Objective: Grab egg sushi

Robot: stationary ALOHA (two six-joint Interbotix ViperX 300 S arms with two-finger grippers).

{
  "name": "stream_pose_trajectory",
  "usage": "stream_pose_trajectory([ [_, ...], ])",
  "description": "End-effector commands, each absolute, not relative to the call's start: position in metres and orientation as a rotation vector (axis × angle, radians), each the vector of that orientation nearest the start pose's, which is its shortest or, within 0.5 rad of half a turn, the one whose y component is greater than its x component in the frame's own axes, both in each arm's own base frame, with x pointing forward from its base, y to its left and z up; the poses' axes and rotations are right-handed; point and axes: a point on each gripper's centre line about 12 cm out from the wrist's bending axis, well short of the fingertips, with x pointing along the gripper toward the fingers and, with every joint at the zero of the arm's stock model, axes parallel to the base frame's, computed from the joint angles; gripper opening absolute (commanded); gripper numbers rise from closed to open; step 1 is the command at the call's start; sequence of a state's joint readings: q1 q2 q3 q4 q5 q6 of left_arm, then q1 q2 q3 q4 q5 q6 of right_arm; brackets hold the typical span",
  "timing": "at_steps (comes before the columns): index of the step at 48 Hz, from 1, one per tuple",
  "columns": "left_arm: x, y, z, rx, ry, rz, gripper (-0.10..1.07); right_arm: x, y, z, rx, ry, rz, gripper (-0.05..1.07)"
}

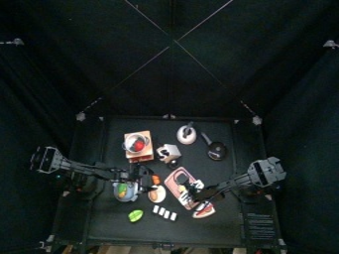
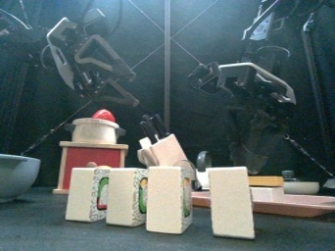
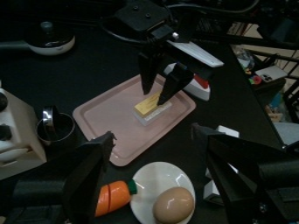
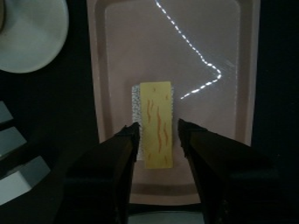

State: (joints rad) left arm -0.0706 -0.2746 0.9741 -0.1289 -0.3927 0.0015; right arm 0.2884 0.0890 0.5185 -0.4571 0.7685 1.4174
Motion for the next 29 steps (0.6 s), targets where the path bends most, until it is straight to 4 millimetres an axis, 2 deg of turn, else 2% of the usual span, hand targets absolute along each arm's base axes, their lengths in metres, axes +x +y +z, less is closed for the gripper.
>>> stream_pose_trajectory([
  [1, 0.320, -0.016, 0.211, -0.100, 0.279, -0.001, 1.02, 0.359, 0.069, 0.159, 0.561, 1.035, -0.642, 0.81],
  [18, 0.319, -0.016, 0.210, -0.098, 0.281, -0.001, 1.02, 0.358, 0.069, 0.156, 0.542, 1.038, -0.639, 0.95],
  [29, 0.319, -0.015, 0.210, -0.101, 0.282, 0.002, 1.02, 0.354, 0.067, 0.137, 0.533, 1.067, -0.637, 0.96],
])
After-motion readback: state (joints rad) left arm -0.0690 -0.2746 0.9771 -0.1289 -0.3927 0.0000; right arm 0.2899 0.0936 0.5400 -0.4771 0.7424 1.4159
